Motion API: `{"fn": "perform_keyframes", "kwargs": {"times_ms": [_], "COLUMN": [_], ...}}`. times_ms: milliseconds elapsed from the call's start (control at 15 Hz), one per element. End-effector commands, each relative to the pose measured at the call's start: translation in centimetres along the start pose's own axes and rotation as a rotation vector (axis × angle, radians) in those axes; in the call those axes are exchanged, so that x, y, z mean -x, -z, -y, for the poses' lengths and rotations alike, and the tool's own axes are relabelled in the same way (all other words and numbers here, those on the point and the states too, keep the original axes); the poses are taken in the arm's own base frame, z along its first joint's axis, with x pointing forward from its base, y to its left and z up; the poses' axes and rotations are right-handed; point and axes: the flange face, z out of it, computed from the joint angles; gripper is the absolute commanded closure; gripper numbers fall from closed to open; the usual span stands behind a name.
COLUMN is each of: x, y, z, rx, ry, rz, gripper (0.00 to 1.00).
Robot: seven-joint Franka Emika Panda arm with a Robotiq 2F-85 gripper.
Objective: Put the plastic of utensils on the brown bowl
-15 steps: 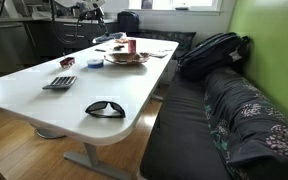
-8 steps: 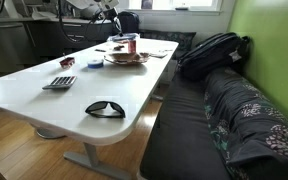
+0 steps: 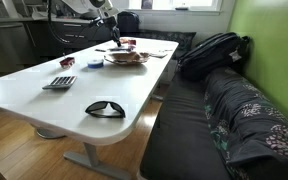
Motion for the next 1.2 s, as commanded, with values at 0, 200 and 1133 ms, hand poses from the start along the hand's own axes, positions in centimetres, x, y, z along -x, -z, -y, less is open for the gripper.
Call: {"fn": "perform_keyframes", "kwargs": {"times_ms": [0,200,1133], "x": [0.6,0.6,9.3], "y": [0.6,1.0,11.6], "z": [-3.5,-5.8,-7.2], "rx": [0.063,0.101,0.002], "ry": [-0.054,-0.105,0.244], "rz": [0.026,0.023,0.110], "gripper": [1.00,1.00,0.12]}}
